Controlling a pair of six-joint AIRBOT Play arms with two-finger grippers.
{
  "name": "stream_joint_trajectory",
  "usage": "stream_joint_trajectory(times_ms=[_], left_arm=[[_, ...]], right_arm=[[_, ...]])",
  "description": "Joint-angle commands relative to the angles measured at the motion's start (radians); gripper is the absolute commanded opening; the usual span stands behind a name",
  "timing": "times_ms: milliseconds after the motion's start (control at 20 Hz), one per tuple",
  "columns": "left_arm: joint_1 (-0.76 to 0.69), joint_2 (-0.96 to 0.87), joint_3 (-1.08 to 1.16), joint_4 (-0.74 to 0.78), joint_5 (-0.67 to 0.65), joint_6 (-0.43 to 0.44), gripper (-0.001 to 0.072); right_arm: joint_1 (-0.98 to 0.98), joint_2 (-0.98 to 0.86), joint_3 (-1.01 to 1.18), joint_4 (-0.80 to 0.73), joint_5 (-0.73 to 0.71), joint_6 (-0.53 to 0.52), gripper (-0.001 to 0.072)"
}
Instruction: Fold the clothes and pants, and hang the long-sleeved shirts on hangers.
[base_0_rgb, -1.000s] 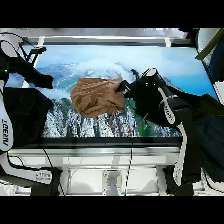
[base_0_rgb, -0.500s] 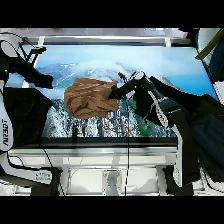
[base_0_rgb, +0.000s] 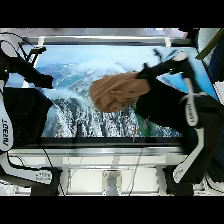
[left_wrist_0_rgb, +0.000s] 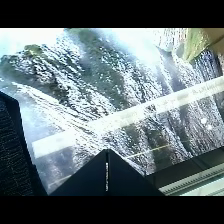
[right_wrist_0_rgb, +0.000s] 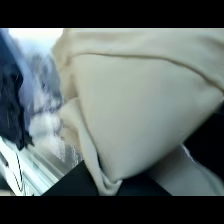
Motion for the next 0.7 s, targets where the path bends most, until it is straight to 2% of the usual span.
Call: stream_joint_trajectory(times_ms=[0,100,200,450,650], left_arm=[[0.000,0.000,0.000,0.000,0.000,-0.004,0.0012],[0.000,0.000,0.000,0.000,0.000,-0.020,0.0012],[0.000,0.000,0.000,0.000,0.000,-0.027,0.0012],[0.000,0.000,0.000,0.000,0.000,-0.029,0.0011],[0.000,0.000,0.000,0.000,0.001,-0.056,0.0012]], right_arm=[[-0.213,0.150,0.001,-0.097,0.141,0.067,0.0026],[-0.331,0.237,0.001,-0.222,0.227,0.092,0.0025],[-0.428,0.305,0.001,-0.421,0.324,0.128,0.0026],[-0.616,0.410,-0.003,-0.669,0.325,0.154,0.0025],[-0.637,0.417,-0.076,-0.888,0.324,0.154,0.0025]])
